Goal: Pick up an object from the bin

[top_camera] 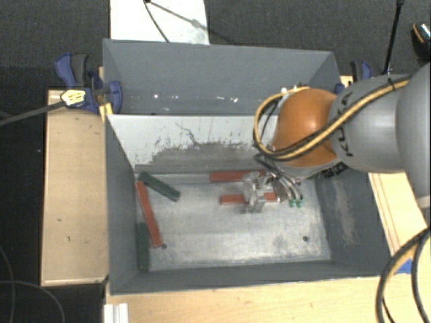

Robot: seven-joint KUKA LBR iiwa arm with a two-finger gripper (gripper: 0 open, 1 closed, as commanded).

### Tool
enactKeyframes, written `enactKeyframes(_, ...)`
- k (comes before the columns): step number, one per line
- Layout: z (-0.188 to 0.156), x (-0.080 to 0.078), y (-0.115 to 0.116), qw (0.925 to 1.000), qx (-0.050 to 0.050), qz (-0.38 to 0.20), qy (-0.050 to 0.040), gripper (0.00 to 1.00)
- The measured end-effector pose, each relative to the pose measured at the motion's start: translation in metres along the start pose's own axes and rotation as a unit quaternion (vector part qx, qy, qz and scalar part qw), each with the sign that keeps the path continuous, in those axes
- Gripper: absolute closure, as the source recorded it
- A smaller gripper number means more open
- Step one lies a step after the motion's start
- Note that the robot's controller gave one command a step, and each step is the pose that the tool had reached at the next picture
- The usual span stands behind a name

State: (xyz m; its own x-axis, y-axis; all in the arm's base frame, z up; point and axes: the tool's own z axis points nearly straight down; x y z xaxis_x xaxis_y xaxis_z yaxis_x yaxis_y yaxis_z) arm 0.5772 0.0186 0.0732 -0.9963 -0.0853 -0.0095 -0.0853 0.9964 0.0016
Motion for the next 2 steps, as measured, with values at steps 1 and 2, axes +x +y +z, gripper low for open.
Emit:
enactKeyframes(1, -0.0001, 0.0078, -0.0024, 0.9980, 0.000, 0.064, 0.0004, 1.00)
enactKeyframes(2, 0.0012, 0.0059, -0.0022, 0.9881, 0.001, 0.154, 0.0034, 1.00)
